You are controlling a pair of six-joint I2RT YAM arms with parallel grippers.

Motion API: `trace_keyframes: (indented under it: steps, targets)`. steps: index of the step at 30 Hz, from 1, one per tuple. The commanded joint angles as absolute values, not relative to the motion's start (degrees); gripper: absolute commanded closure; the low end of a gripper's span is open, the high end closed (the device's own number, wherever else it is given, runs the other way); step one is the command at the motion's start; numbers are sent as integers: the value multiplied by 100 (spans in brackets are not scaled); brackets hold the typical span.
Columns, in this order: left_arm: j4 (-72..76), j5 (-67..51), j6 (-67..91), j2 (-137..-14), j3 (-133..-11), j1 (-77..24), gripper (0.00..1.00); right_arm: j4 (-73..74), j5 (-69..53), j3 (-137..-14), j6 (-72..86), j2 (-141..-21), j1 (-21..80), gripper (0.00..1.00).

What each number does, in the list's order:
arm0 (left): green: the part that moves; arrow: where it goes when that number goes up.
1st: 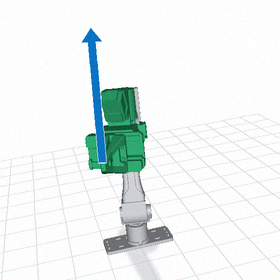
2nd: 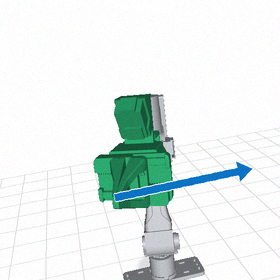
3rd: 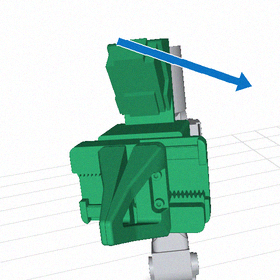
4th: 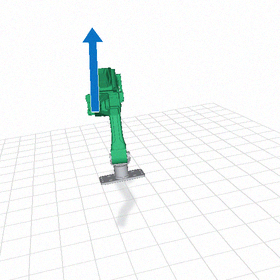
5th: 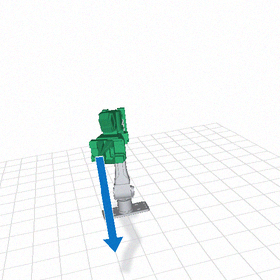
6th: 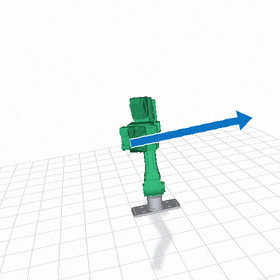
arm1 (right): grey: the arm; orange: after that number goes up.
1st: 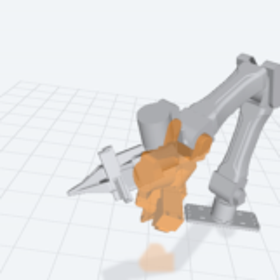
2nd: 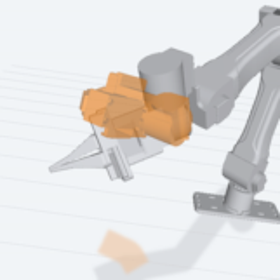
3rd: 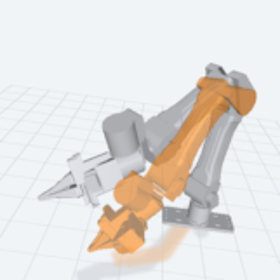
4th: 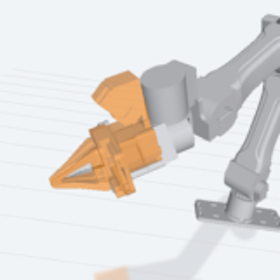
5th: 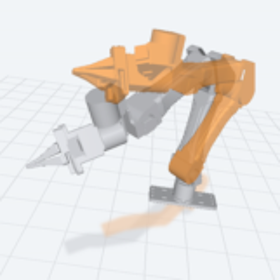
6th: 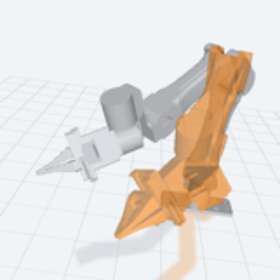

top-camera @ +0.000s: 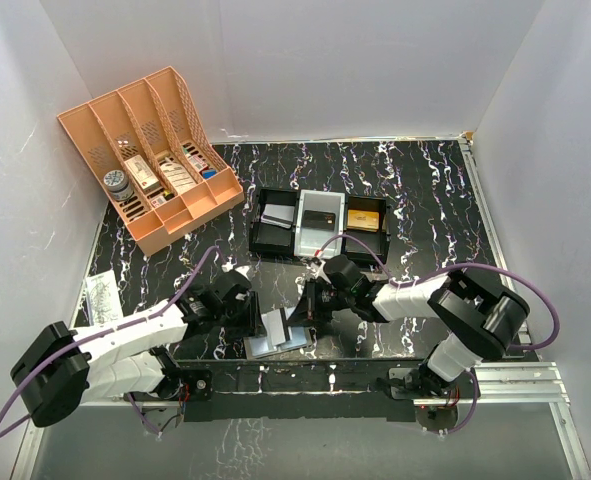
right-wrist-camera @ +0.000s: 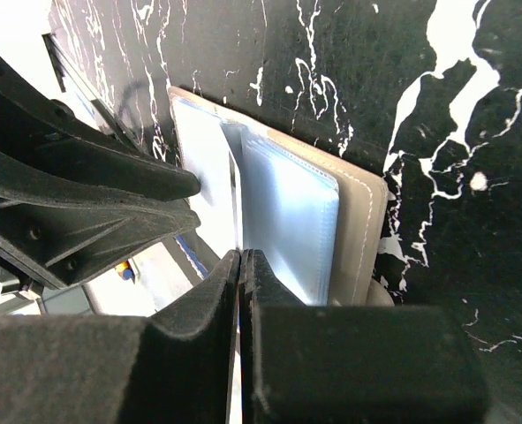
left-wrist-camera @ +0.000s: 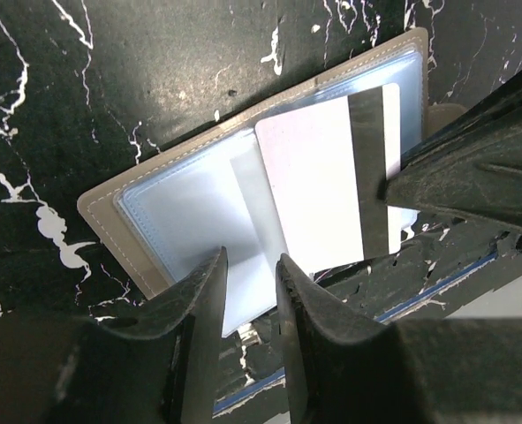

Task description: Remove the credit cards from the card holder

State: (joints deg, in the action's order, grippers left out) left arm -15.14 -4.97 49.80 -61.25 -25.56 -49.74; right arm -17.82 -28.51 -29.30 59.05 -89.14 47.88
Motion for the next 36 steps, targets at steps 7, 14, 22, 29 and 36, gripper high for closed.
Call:
trace_keyframes:
  steps: [7, 14, 22, 29, 36]
  targets:
    - [-1310, -339, 4770, -6230, -3317, -5006, 62, -2286, -3082, -2918, 5999, -8995, 4746, 100]
    - [-1034, -791, 4954, -6493, -3184, -5004, 64, -2283, -3051, -2940, 5992, -9031, 4741, 100]
    - [-1068, -639, 5359, -6559, -2752, -5008, 71, -2294, -2898, -2988, 6064, -8887, 4746, 100]
    - [-1038, -557, 5316, -6557, -2604, -5001, 71, -2339, -3000, -3019, 6080, -8963, 4746, 100]
    - [-889, -500, 5296, -6673, -2474, -5006, 74, -2487, -3177, -3032, 6130, -9012, 4746, 97]
